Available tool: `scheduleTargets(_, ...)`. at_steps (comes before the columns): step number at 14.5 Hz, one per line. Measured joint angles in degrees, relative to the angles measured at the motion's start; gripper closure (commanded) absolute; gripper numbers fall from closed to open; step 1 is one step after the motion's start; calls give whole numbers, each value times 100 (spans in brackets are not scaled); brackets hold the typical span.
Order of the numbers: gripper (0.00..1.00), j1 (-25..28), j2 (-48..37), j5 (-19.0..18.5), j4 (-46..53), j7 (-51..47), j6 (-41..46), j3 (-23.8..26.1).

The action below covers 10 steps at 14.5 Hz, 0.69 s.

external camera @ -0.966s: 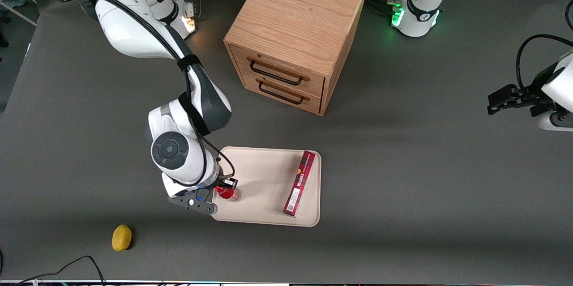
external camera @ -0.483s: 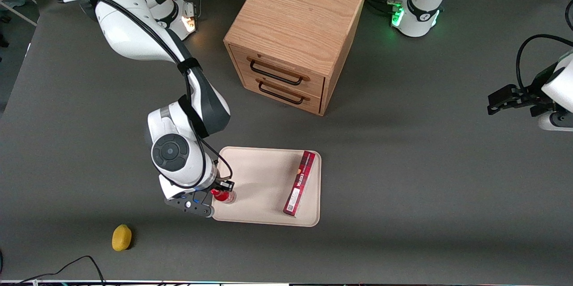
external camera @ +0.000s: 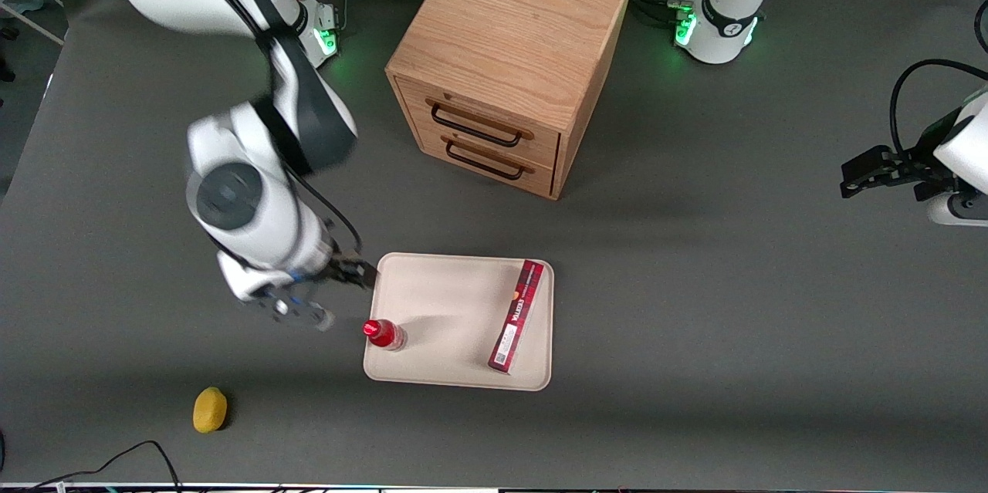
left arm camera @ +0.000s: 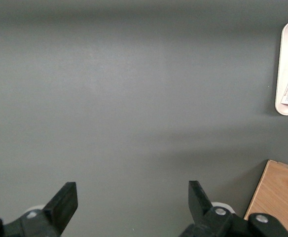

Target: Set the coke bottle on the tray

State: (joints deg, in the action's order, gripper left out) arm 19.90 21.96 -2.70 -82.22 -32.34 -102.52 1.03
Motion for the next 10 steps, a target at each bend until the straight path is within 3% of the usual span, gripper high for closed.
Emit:
scheduleTargets(5,0,-649,-2837,76,-1994,1628,1305,-83)
scheduleTargets(8,0,-842,-3685,168,-2187,2282,1764,-417)
scheduleTargets(10,0,-851,-3800,191,-2161,2349,1762,-474)
